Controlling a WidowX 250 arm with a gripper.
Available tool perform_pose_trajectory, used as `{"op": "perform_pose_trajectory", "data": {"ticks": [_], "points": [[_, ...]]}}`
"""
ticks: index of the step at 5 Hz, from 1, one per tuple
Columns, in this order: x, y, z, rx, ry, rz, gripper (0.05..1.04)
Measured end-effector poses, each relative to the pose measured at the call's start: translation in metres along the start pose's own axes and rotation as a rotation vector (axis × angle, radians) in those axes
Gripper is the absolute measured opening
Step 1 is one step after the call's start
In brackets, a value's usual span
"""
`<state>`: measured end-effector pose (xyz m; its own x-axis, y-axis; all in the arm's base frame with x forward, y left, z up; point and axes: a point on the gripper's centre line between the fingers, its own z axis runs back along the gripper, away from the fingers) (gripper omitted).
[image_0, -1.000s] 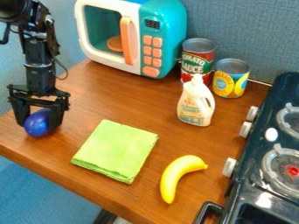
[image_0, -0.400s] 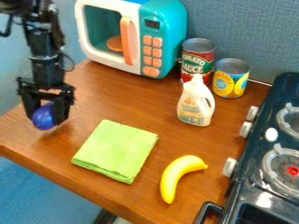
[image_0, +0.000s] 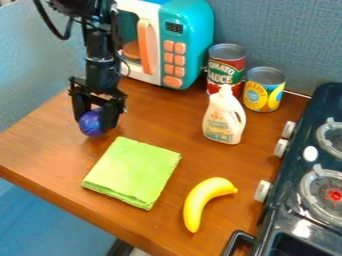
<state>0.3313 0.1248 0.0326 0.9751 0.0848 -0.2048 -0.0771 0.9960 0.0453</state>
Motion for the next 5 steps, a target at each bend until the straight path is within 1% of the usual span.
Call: {"op": "perform_pose_trajectory", "data": {"ticks": [1,2,3,4,5], "points": [[0.026,0.004,0.005,-0.019,0.007,-0.011,0.835],[0.045,0.004,0.006,-0.045,0.013,0.003,0.835],[0.049,0.008,0.007,-0.030,0.035,0.025,0.835],[0.049,0.007,0.007,-0.030,0.041,0.042,0.835],[0.045,0.006,0.004,-0.031,0.062,0.059,0.881]]}}
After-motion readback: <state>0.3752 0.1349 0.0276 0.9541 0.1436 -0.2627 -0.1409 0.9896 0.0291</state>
